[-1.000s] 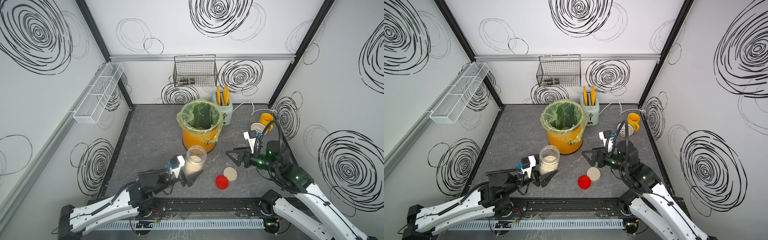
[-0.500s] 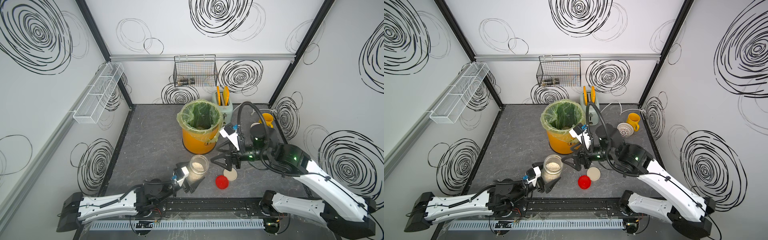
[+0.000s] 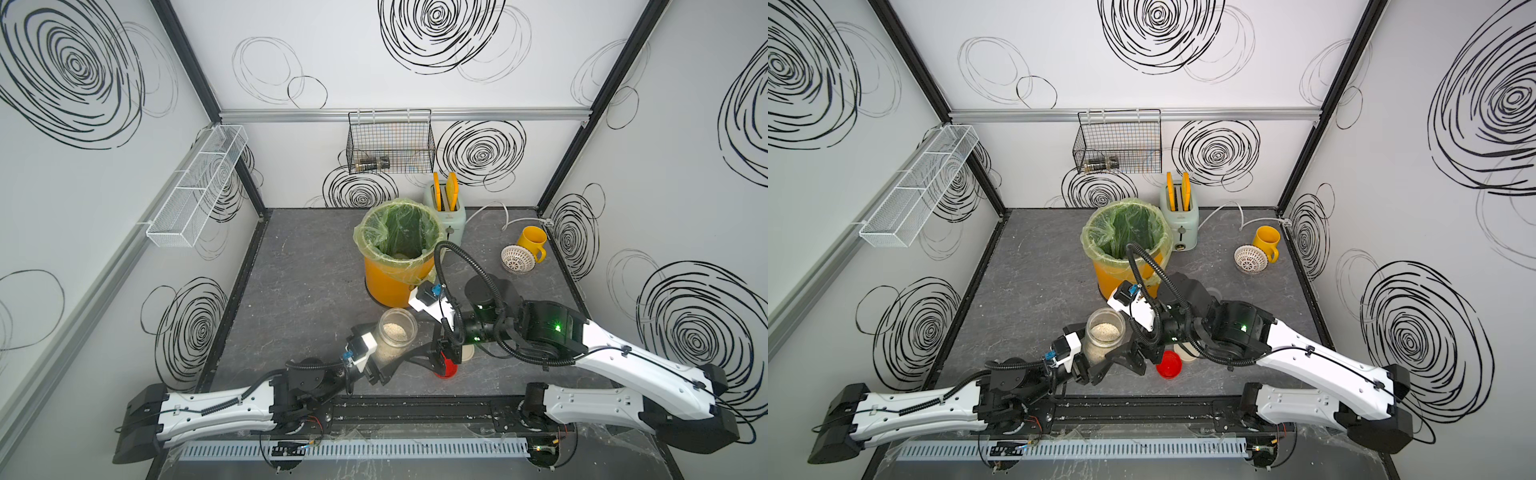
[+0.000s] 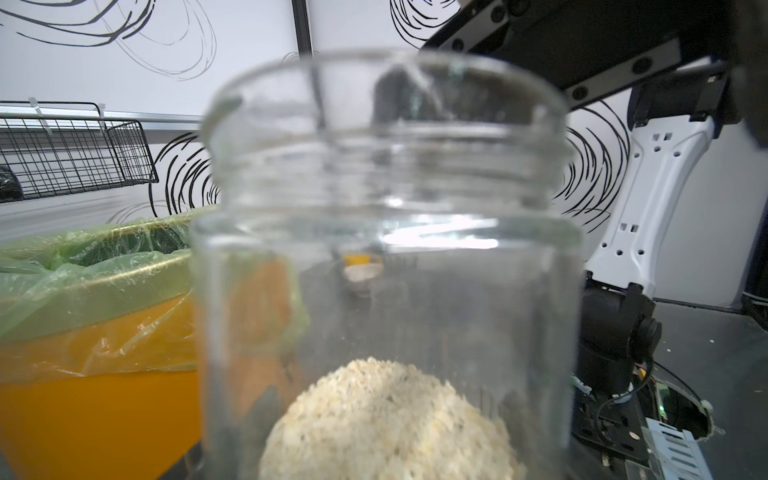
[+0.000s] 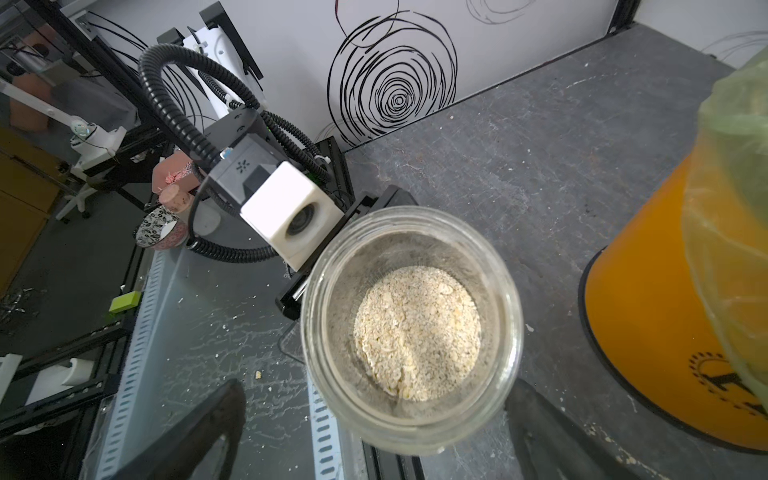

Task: Empty expired oatmeal from jars
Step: Place the jar at the center of the board.

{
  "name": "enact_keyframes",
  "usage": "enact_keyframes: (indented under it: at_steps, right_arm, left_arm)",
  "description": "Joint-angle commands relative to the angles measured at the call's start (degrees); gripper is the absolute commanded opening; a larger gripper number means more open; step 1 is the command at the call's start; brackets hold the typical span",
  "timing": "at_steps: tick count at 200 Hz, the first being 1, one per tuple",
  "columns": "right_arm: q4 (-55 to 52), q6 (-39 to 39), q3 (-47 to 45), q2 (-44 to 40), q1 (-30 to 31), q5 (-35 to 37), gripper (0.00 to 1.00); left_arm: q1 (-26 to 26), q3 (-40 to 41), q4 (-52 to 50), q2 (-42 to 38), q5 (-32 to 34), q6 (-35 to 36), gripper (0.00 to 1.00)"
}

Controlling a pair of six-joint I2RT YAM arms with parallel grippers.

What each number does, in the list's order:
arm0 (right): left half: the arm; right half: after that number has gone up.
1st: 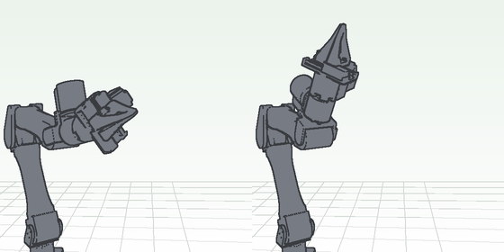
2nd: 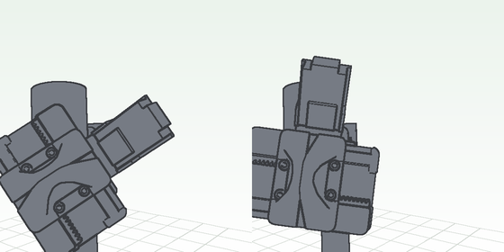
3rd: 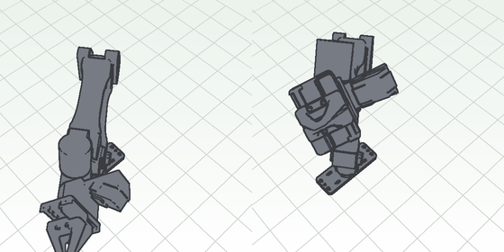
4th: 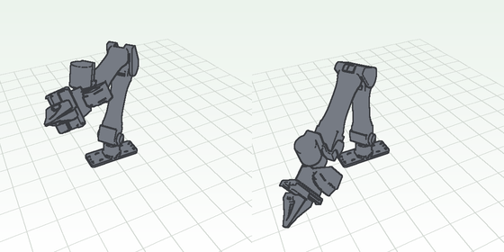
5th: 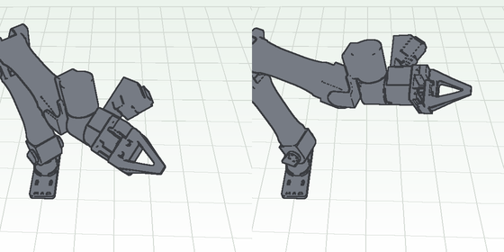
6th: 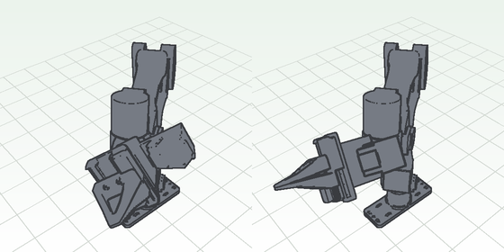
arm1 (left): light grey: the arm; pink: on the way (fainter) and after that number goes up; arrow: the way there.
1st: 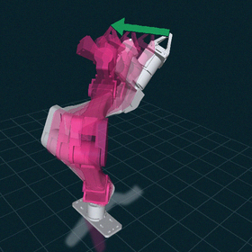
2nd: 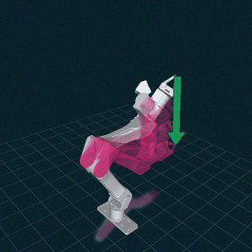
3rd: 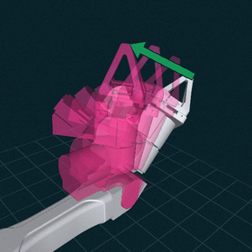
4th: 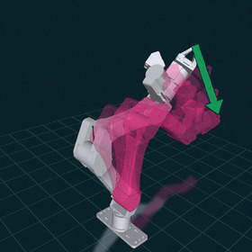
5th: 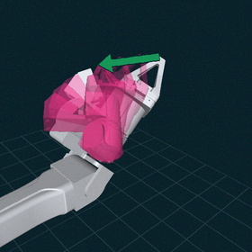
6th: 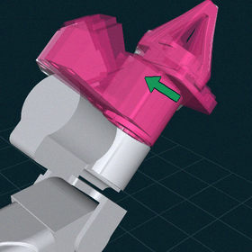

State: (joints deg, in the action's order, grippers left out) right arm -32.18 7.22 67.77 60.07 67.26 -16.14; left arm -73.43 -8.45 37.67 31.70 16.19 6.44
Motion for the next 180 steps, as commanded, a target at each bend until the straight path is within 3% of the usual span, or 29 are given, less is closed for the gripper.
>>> enact_keyframes:
  at_steps: [1,57,115,146,160,167,180]
  right_arm:
    - [10.69,-4.33,-4.19,-0.74,0.83,3.09,0.98]
    - [19.51,-4.03,-6.61,3.82,0.34,-1.4,1.0]
    - [19.95,-0.78,-8.25,4.75,-0.45,-6.47,0.75]
    - [19.39,0.83,-7.41,4.85,-1.12,-6.02,0.41]
    - [18.54,2.07,-6.6,5.44,-2.24,-5.82,0.28]
    - [18.41,2.84,-6.53,5.66,-3.27,-6.11,0.24]
    - [18.37,4.13,-7.1,5.69,-5.55,-6.71,0.07]
  left_arm:
    - [-0.67,-0.99,9.03,-1.63,-0.28,-0.2,0.0]
    - [-1.69,-1.88,7.64,-2.28,-0.54,0.24,0.0]
    - [-1.9,-1.84,7.24,-2.9,1.12,0.89,0.0]
    - [-1.98,-2.6,6.88,-1.5,2.75,1.05,0.02]
    - [-1.98,-3.06,5.57,-1.21,4.53,0.95,0.27]
    - [-1.93,-3.07,5.17,-1.21,5.55,0.74,0.5]
    - [-2.07,-2.91,4.49,-1.83,7.41,-0.42,0.95]
